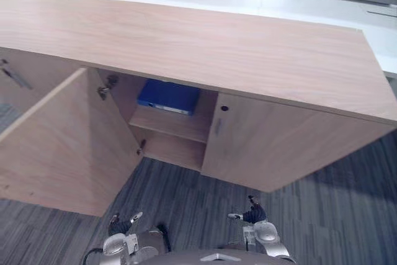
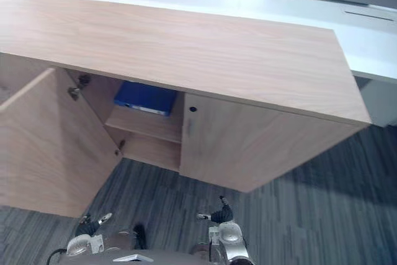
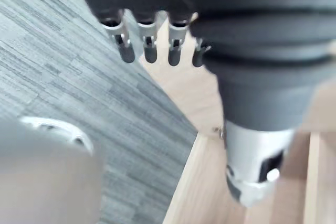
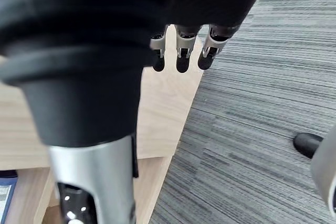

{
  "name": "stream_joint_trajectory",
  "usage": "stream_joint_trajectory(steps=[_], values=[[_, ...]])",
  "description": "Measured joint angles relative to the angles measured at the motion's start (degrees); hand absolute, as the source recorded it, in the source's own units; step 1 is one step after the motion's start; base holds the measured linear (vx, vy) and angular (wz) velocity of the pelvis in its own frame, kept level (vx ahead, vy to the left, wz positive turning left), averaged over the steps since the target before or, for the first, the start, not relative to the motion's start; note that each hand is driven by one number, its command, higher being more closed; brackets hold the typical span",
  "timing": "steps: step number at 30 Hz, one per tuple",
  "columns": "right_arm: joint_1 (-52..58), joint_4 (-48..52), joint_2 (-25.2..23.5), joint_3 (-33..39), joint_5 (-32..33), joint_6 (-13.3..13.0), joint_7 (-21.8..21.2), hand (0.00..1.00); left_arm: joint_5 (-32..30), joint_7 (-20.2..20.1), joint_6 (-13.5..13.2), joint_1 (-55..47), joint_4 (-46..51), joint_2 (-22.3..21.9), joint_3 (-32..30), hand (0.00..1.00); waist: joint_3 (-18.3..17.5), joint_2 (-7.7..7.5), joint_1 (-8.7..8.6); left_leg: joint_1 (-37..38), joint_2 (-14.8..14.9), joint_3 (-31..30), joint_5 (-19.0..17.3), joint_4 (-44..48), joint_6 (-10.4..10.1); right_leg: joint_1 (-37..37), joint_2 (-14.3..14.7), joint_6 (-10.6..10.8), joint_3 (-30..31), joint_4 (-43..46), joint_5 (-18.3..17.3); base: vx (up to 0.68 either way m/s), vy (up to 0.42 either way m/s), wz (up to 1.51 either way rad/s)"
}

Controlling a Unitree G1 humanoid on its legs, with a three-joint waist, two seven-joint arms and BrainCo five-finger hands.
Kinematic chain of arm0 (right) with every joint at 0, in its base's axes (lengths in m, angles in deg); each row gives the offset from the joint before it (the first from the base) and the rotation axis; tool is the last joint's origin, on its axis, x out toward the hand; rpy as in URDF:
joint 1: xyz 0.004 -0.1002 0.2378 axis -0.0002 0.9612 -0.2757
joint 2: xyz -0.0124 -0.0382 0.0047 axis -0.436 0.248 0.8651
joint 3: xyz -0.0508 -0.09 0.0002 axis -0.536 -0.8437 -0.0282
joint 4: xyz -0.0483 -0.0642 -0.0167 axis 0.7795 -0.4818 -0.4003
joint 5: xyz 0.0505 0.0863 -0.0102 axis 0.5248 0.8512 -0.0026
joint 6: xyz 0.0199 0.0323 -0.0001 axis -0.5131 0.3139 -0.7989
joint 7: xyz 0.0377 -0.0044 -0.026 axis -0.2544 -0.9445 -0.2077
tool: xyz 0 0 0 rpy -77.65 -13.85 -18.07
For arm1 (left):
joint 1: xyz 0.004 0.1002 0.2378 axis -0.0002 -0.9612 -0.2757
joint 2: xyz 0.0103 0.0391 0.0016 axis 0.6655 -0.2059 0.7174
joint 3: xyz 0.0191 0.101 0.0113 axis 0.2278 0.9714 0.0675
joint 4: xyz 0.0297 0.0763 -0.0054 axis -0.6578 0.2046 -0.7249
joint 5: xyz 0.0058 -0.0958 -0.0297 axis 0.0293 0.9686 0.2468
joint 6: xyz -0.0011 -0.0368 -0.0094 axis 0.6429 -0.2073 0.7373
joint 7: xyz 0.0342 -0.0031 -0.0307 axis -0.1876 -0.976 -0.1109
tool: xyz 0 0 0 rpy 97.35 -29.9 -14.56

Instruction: Walk over to the cabinet, pick up the folder, carry it to the office cabinet, place the folder inside the office cabinet, then close the office cabinet door

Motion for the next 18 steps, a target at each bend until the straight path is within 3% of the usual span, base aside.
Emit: stream_joint_trajectory(steps=[2, 4, 12, 18], values=[[-0.54, -0.19, -1.06, 0.35, 0.3, 0.22, 0.0, 0.0, 1.21, 0.19, 0.12, -1.01, -0.2, 0.9, -2.33, 0.0, -0.62, -1.43, 0.49, 4.56, -3.15, -1.02, 7.01, -12.67, 0.25, 0.23, -0.1, -0.26, 1.58, -2.68, 0.38, -0.12, 0.067, 0.38], [-0.57, -0.6, -1.01, 1.54, 0.3, 0.22, 0.02, 0.0, 2.04, 1.17, 0.2, -2.11, -0.2, 1.24, -4.07, 0.0, -0.94, -1.09, 0.26, 6.99, -4.22, -2.46, 10.35, -19.11, 0.34, 0.72, 0.69, -0.48, 3.19, -3.9, 0.76, -0.08, 0.046, 0.43], [-1.86, -4.46, 0.1, 2.31, 0.34, 0.47, 0.07, 0.0, 9.23, 6.04, -0.11, -1.8, 2.92, 8.38, -20.9, 0.0, -1.06, -0.07, 1.28, 8.09, -4.61, -3.54, 10.19, -19.19, 0.46, 4.29, 1.83, -0.46, 3.66, -8.91, 3.54, -0.02, 0.017, 0.06], [-1.86, -4.45, 2.18, 1.33, 0.34, 0.46, 0.37, 0.0, 12.69, 7.53, -3.2, -1.32, 14.29, 15.57, -23.27, 0.0, -1.04, 0.03, 2.16, 8.05, -4.63, -3.71, 9.84, -19.2, 0.45, 4.81, 2.6, -0.75, 4.54, -10.17, 3.74, 0.01, -0.004, 0.01]])
